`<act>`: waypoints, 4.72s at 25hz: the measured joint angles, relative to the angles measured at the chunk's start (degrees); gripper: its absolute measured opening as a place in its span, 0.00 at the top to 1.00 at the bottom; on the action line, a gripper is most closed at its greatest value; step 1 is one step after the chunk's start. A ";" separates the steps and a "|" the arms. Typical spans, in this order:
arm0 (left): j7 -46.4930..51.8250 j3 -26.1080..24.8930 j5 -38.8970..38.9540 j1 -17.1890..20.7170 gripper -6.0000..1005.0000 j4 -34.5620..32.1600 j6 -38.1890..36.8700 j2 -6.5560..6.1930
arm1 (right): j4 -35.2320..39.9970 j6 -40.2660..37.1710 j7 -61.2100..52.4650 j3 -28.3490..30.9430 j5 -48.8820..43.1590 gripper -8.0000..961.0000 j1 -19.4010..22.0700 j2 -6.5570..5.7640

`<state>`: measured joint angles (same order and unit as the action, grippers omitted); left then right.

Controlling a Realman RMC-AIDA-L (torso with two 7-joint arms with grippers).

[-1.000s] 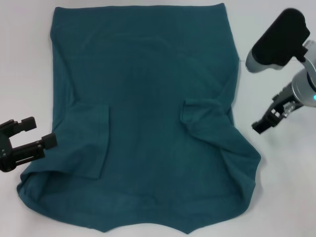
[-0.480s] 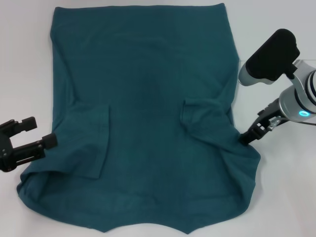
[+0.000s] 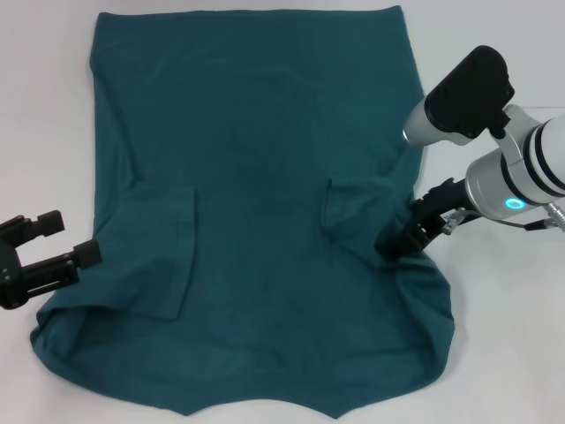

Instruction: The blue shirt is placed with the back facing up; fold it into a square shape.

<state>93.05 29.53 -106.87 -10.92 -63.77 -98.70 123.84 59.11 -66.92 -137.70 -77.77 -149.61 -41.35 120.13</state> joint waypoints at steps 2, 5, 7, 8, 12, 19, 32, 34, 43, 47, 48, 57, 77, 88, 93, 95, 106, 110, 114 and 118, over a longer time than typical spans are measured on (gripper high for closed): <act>-0.03 0.00 0.00 0.02 0.13 -0.02 0.01 0.00 | 0.00 -0.14 0.94 -0.01 1.94 0.02 -0.07 0.00; -0.07 0.00 0.00 0.09 0.13 -0.04 0.05 0.00 | -0.13 -0.82 1.96 -0.01 4.21 0.02 -0.33 -0.02; -0.12 -0.01 0.00 0.13 0.13 -0.04 0.06 0.00 | -0.15 -1.91 2.85 -0.04 5.61 0.02 -0.61 0.03; -0.14 0.00 0.00 0.13 0.13 -0.05 0.07 0.00 | -0.15 -2.39 3.34 -0.06 6.28 0.02 -0.73 0.06; -0.31 0.00 0.00 0.15 0.13 -0.05 0.09 0.00 | -0.05 -2.89 4.50 0.01 8.02 0.02 -0.92 0.09; -0.94 -0.58 0.00 0.35 0.13 0.49 0.17 -0.02 | 0.38 -3.19 5.91 0.77 11.10 0.01 -0.63 -0.25; 14.59 -2.92 -10.41 1.03 0.13 -4.47 4.64 -0.19 | 6.33 -7.49 5.91 5.97 10.58 0.01 0.91 -0.43; 17.32 -2.54 -14.43 0.41 0.13 -4.56 8.17 -0.06 | 6.35 -7.52 5.91 5.86 10.55 0.01 0.92 -0.42; 23.49 -2.28 -27.97 -4.10 0.13 -4.42 13.07 0.16 | 6.42 -7.53 5.99 5.74 10.55 0.01 1.05 -0.33; 25.75 -1.65 -30.39 -4.92 0.13 -5.14 12.60 0.13 | 6.45 -7.52 6.00 5.88 10.55 0.01 1.28 -0.36; 26.29 -1.25 -30.67 -4.97 0.13 -5.42 12.46 0.12 | 6.45 -7.52 6.00 5.91 10.56 0.01 1.32 -0.38; 31.69 4.83 -34.17 -5.87 0.13 -5.82 13.17 0.12 | 6.55 -7.52 6.09 5.96 10.58 0.01 1.41 -0.43; 34.49 13.77 -37.17 -6.22 0.14 -5.59 18.04 0.18 | 7.76 -7.67 6.74 5.91 10.69 0.01 2.26 -0.30; 34.14 16.15 -36.71 -6.16 0.29 -6.17 19.46 0.54 | 8.03 -7.25 6.72 5.99 10.98 0.02 2.34 -0.14; 34.78 17.61 -36.88 -6.21 0.48 -6.09 20.39 0.53 | 8.41 -7.25 6.59 6.17 11.01 0.02 2.59 -0.20; 35.00 18.61 -36.95 -6.22 0.55 -6.06 20.82 0.53 | 8.69 -7.26 6.59 6.33 11.01 0.02 2.74 -0.22; 35.39 19.38 -36.59 -6.51 0.90 -6.66 20.94 0.52 | 10.37 -8.73 3.75 6.55 10.63 0.02 3.91 -0.36; 35.76 19.43 -36.53 -6.81 0.96 -7.04 20.03 0.52 | 13.82 -13.59 -3.82 6.84 6.19 0.02 4.36 -0.47; 35.81 19.43 -36.51 -7.10 0.96 -7.31 19.45 0.52 | 16.09 -19.13 -10.72 6.78 -0.38 0.02 4.53 -0.23; 35.80 19.43 -36.48 -7.43 0.96 -7.50 19.07 0.47 | 16.28 -22.08 -13.79 6.60 -1.61 0.03 5.83 -0.20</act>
<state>128.85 48.96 -143.35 -18.36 -71.26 -79.63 124.31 75.39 -89.00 -151.49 -71.17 -151.22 -35.53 119.93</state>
